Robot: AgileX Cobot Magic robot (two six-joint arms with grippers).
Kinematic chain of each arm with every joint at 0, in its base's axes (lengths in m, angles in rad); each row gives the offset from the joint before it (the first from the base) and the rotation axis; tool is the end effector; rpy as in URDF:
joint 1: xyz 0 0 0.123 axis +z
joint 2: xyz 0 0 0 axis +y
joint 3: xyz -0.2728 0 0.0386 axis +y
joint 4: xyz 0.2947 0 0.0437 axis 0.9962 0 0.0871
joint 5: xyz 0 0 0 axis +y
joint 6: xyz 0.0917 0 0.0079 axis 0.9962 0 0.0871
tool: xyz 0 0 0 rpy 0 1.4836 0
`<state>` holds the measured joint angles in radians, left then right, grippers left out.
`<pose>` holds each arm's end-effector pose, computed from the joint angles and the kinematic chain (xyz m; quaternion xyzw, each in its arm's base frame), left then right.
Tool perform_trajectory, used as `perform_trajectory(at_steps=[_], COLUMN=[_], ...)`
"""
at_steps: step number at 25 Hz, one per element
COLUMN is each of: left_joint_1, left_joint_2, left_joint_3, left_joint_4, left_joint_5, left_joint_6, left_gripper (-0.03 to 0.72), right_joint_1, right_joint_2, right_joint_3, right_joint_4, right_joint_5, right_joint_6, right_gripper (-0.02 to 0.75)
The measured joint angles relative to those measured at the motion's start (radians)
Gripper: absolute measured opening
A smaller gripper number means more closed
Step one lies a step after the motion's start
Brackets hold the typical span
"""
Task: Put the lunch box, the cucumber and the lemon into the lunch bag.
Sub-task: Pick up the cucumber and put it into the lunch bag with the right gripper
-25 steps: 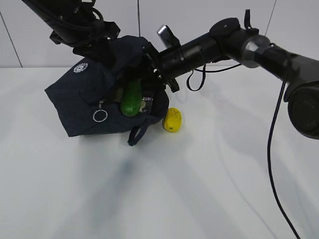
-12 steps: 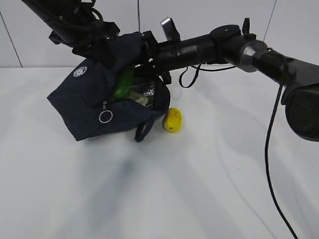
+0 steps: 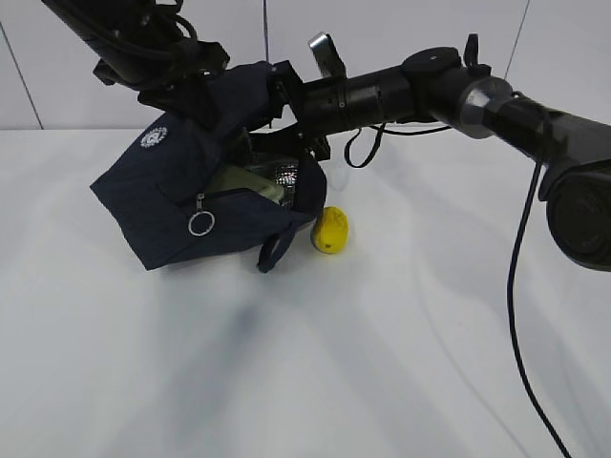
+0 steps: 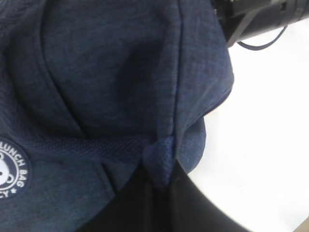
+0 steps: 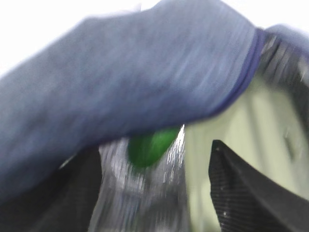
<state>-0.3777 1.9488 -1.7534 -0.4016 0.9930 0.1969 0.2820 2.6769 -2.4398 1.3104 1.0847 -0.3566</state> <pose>0.4316 -0.2037 0.2719 0.2057 0.9330 -0.2076 0.2101 0.5517 0.2418 0.1569 -0.0645 0.8020 0.5734 0.1542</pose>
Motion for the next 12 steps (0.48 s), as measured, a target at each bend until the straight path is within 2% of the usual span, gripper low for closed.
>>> perform_trajectory(at_steps=[5,9,12], left_joint_1=[0.0,0.0,0.0], left_joint_2=[0.0,0.0,0.0], left_joint_3=[0.0,0.0,0.0], left_joint_4=[0.0,0.0,0.002], left_joint_5=[0.0,0.0,0.0], left_joint_6=[-0.002,-0.002,-0.002], left_gripper=[-0.003,-0.003,-0.003], right_joint_1=[-0.002,-0.024,-0.045], right_joint_2=[0.0,0.0,0.0], right_joint_3=[0.0,-0.016,-0.054], right_joint_4=[-0.004,-0.015,-0.09], right_joint_5=[0.018,0.101,0.119], right_joint_6=[-0.002,-0.002,0.028], right_gripper=[0.527,0.526,0.526])
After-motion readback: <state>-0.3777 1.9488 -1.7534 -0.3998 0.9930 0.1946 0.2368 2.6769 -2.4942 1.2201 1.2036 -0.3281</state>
